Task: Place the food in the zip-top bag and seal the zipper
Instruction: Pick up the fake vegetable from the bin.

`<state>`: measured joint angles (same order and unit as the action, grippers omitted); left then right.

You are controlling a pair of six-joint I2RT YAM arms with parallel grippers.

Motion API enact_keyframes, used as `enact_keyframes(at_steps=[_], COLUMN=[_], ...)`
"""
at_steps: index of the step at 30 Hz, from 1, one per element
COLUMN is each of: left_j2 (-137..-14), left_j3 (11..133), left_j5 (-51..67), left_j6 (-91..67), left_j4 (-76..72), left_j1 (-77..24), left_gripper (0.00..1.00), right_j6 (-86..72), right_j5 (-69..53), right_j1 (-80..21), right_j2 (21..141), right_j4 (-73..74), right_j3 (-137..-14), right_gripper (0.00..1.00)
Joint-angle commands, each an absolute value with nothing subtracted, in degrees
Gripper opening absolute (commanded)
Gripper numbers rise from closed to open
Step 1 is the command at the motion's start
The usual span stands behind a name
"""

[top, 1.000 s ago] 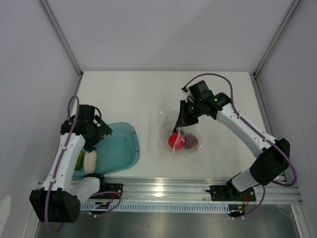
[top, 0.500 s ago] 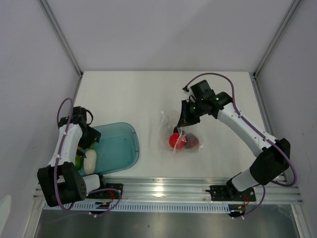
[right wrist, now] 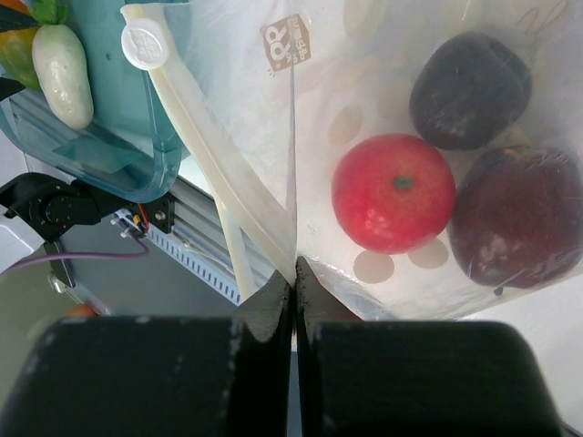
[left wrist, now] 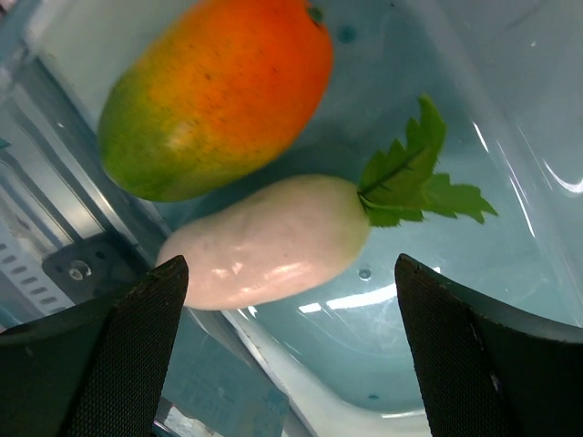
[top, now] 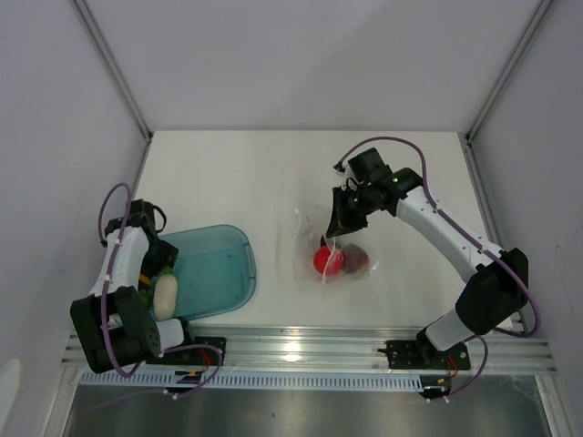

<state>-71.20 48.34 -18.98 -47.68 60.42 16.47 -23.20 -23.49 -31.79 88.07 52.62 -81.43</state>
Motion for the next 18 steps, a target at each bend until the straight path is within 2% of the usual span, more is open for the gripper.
enact_keyframes(at_steps=[1,18], left_j2=[-71.54,-78.31], left_j3=[48.78,45.35], left_j5=[-22.93,-15.73], left_j6=[-46.14,-45.09], left_j4=[59.41,55.2], left_j1=[18.19,19.42], left_gripper=[0.95,0.91], right_j6=[-22.15,-23.38], right_j5=[-24.52,-24.79], right_j1=[-31.46,-31.46], right_j2=[88.5,89.03], right_j4=[53.0,51.5], right_j3=[-82.88,-82.44], right_gripper=[0.0,0.0])
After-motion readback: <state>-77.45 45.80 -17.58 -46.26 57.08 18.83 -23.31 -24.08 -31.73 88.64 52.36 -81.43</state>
